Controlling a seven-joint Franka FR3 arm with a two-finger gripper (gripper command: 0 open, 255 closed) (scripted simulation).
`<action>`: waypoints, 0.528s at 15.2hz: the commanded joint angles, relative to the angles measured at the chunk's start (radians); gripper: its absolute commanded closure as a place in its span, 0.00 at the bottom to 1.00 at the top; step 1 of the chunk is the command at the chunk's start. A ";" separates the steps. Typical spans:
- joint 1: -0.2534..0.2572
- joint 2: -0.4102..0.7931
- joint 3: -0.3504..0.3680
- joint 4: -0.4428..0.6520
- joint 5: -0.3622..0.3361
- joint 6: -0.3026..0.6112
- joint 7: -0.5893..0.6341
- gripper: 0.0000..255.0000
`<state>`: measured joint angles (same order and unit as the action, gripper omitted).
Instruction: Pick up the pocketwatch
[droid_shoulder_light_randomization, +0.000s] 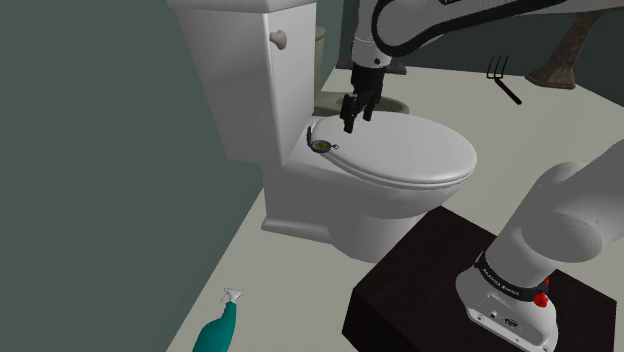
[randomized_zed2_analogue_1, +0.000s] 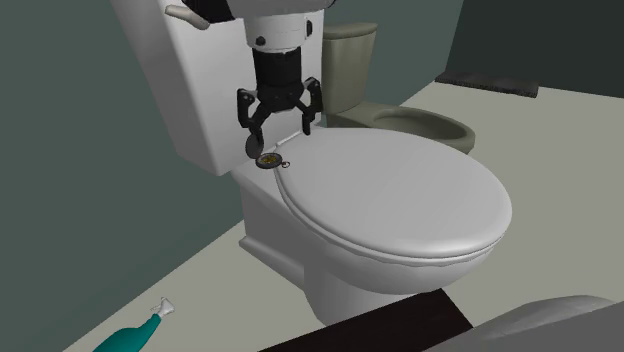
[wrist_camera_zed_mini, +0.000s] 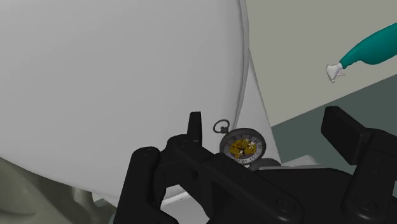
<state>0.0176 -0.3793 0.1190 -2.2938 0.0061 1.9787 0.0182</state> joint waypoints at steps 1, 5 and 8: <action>-0.003 0.072 0.007 0.031 -0.019 0.048 -0.004 0.00; -0.006 0.217 0.023 0.091 -0.064 0.141 0.001 0.00; -0.007 0.328 0.032 0.150 -0.105 0.197 0.010 0.00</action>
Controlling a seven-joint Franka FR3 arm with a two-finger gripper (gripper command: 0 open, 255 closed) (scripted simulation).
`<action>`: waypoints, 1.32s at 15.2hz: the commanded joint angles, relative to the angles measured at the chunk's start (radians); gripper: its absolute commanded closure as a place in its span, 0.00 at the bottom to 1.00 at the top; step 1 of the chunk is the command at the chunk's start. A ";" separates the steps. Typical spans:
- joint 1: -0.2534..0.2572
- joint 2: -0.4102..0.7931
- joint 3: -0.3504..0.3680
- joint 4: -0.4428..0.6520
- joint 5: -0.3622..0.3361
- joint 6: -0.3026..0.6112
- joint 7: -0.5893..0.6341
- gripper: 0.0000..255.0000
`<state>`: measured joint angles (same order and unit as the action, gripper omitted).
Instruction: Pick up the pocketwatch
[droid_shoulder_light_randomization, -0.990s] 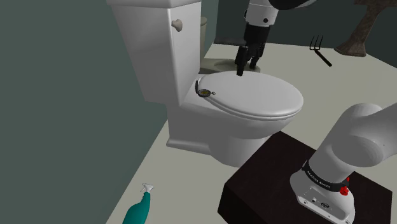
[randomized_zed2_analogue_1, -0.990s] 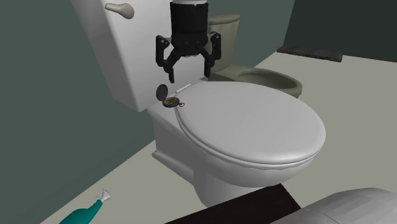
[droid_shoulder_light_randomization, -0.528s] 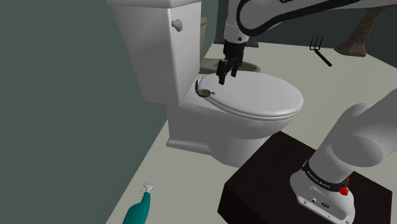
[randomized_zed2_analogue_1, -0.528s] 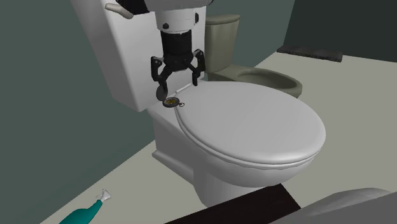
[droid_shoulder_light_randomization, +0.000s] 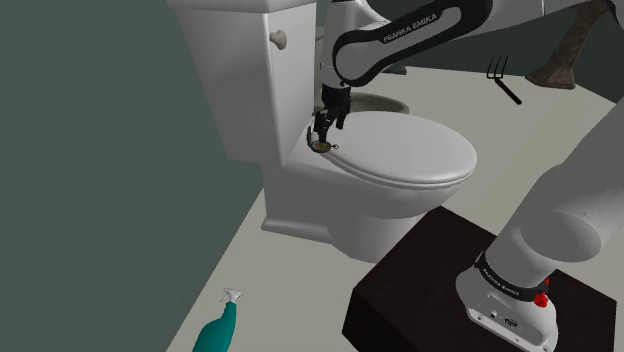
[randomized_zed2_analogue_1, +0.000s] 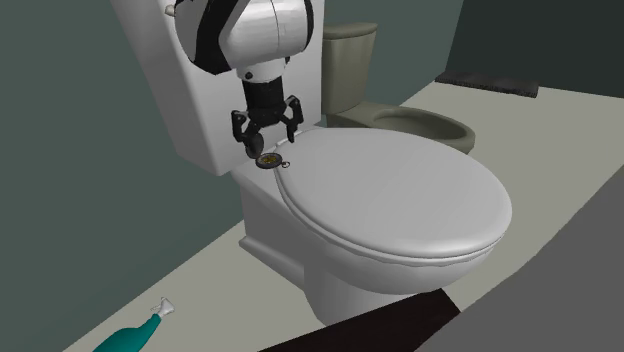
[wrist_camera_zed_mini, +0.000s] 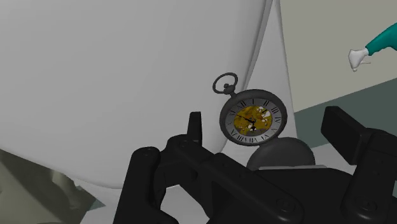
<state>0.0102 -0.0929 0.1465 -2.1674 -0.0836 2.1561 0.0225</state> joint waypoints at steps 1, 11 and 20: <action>0.001 0.049 0.005 0.029 -0.018 0.024 0.006 0.00; 0.001 0.092 0.004 -0.028 -0.035 0.122 0.024 1.00; 0.001 0.094 0.004 -0.027 -0.035 0.122 0.024 1.00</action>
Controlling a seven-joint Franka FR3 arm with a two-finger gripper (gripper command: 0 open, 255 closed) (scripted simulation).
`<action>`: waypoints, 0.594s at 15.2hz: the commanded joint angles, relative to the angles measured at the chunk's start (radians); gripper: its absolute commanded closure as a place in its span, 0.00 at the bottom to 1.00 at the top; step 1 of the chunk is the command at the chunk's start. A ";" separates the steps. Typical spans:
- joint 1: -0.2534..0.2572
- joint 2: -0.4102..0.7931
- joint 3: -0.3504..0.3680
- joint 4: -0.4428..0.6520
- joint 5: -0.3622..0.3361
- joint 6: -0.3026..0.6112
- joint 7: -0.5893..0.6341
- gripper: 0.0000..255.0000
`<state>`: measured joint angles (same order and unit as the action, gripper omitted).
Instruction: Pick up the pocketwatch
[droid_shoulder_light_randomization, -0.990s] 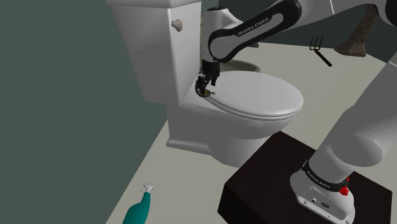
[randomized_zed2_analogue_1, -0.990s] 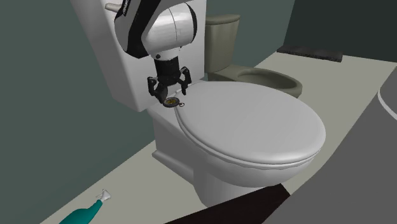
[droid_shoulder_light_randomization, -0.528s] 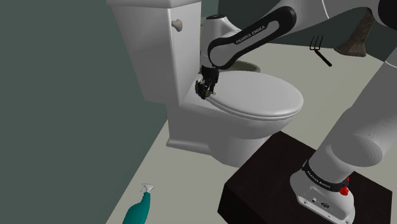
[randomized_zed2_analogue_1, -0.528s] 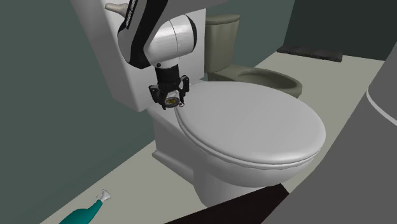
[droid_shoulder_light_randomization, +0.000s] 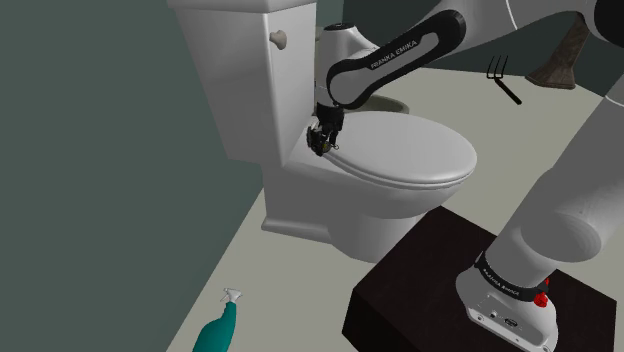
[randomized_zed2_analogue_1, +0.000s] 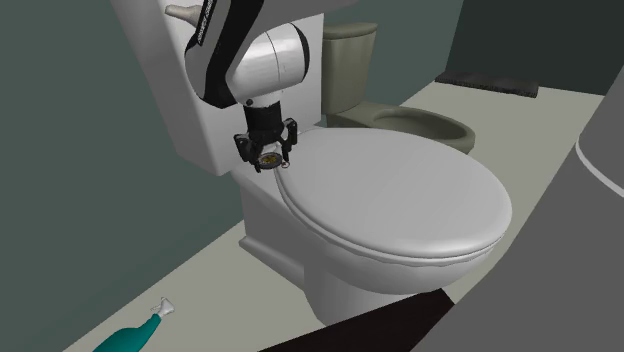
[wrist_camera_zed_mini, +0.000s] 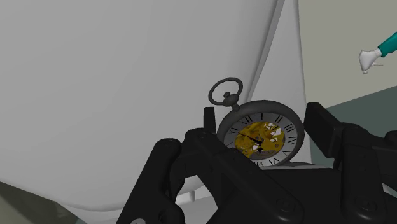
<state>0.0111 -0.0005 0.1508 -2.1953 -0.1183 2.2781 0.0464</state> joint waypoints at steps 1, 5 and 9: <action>0.000 -0.005 0.000 0.007 0.002 -0.013 -0.002 1.00; 0.000 -0.029 0.000 0.036 0.011 -0.065 -0.012 1.00; 0.001 -0.050 0.000 0.068 0.019 -0.117 -0.020 1.00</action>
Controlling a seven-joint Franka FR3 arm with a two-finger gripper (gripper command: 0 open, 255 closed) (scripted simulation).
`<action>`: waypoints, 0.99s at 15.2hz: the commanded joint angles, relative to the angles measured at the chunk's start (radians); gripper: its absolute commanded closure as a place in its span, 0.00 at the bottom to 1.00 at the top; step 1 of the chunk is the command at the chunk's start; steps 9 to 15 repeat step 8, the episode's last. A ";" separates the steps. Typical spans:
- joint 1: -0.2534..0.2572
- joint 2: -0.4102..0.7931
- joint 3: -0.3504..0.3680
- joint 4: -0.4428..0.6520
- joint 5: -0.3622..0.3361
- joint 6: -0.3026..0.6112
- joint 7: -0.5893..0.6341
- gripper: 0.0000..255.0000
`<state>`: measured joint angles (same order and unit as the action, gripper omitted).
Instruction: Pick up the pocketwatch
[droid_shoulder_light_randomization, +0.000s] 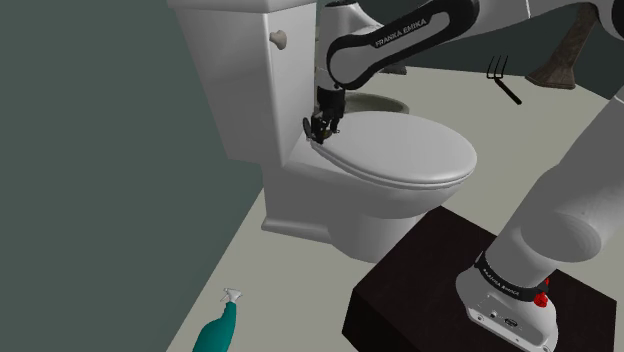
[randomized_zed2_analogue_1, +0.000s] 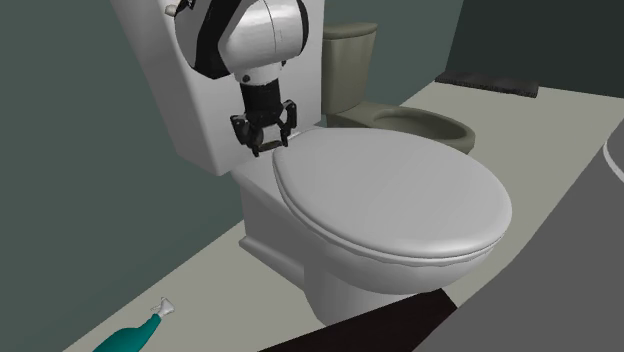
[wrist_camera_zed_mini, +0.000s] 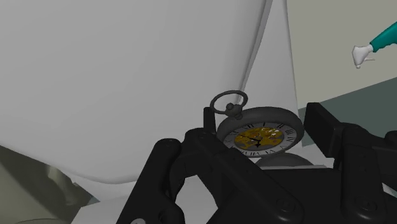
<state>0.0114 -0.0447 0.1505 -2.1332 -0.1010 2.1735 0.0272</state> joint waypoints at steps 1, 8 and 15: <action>0.000 -0.010 0.000 0.015 0.003 -0.025 -0.003 1.00; 0.001 -0.031 0.000 0.062 0.011 -0.093 -0.012 1.00; 0.001 -0.031 0.000 0.062 0.011 -0.093 -0.012 1.00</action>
